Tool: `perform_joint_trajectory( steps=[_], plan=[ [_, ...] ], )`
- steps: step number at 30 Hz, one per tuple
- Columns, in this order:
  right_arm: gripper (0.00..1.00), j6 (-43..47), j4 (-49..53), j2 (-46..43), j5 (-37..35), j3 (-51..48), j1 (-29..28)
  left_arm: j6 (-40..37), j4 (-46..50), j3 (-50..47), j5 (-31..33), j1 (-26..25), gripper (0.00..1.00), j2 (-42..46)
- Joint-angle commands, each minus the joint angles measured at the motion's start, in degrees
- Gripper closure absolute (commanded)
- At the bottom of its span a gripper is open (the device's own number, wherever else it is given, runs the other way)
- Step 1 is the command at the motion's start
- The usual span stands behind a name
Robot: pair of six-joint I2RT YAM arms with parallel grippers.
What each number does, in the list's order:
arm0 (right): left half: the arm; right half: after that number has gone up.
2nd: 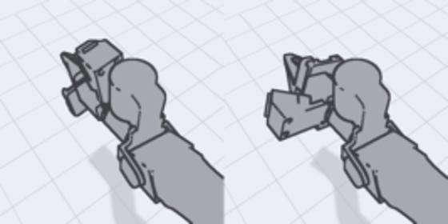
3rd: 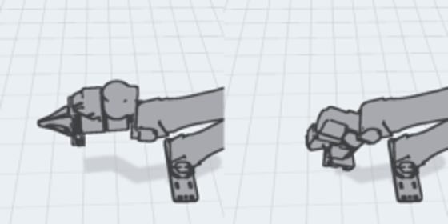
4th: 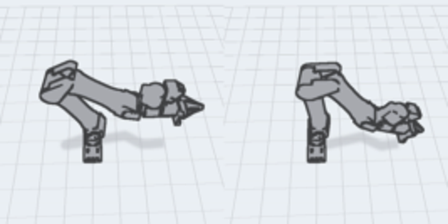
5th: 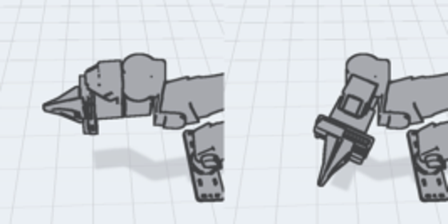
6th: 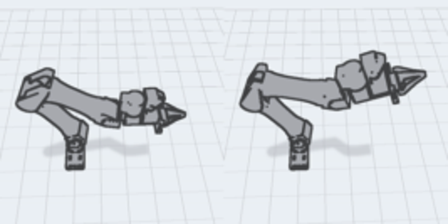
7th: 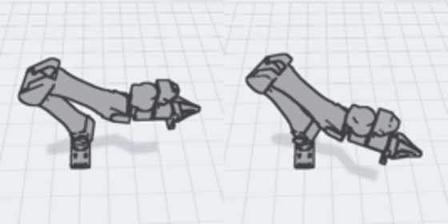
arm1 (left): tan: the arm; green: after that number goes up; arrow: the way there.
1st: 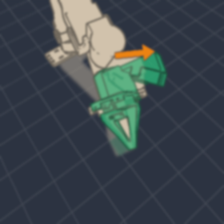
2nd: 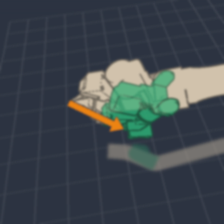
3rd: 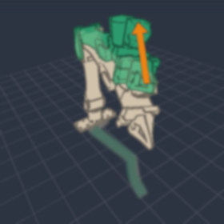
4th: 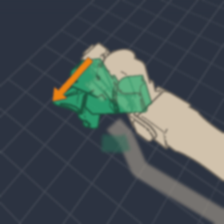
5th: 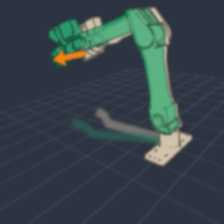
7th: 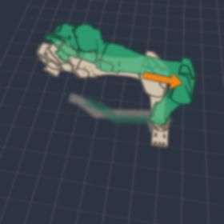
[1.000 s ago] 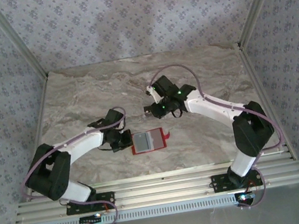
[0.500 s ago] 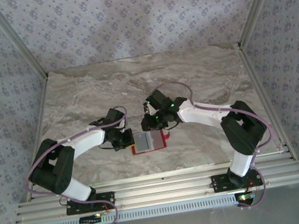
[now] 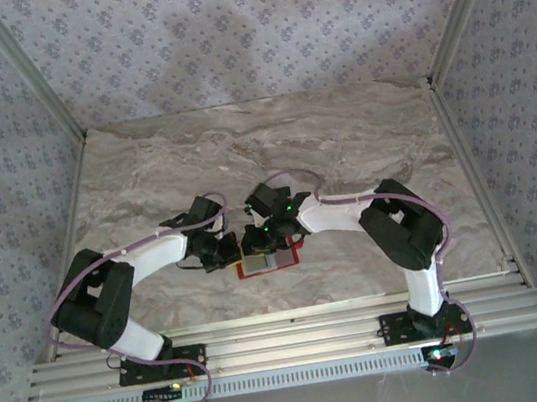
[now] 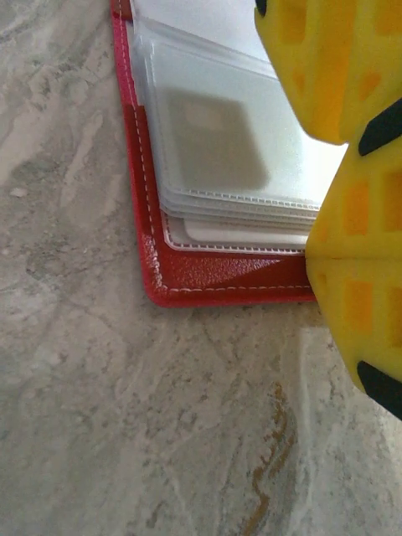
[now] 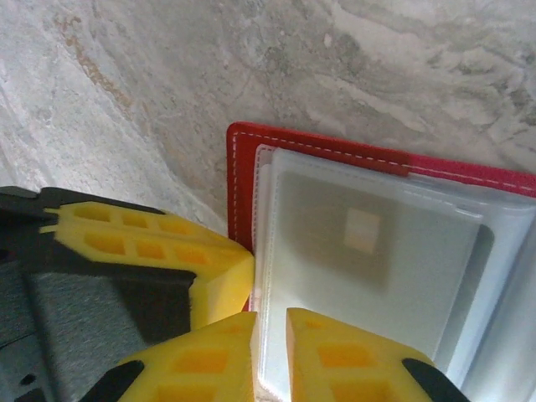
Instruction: Take the credit cards out of the card holder
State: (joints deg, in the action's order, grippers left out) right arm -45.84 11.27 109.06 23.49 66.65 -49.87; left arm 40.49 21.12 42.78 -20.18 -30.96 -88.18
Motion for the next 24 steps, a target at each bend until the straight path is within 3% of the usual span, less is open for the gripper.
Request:
perform_joint_trajectory(
  steps=[1, 7, 12, 24],
  plan=[
    [0.84, -1.7, -1.2, 2.1, 0.5, 1.1, -0.5, -1.1, 0.8, -1.1, -0.2, 0.4, 1.0, 1.4],
    [0.85, -2.3, -1.3, 3.8, 1.0, 1.2, -0.8, -1.2, 1.1, -1.1, -0.2, 0.4, 1.0, 1.7],
    [0.85, -1.1, 4.6, 3.3, -2.6, 3.5, -0.7, -1.3, 1.3, -1.1, 0.0, 0.5, 1.0, 1.9],
    [0.73, 2.4, 17.7, 3.4, -10.8, 8.2, -1.5, -1.5, 1.7, -0.4, 0.0, 0.5, 1.0, 1.6]
  ],
)
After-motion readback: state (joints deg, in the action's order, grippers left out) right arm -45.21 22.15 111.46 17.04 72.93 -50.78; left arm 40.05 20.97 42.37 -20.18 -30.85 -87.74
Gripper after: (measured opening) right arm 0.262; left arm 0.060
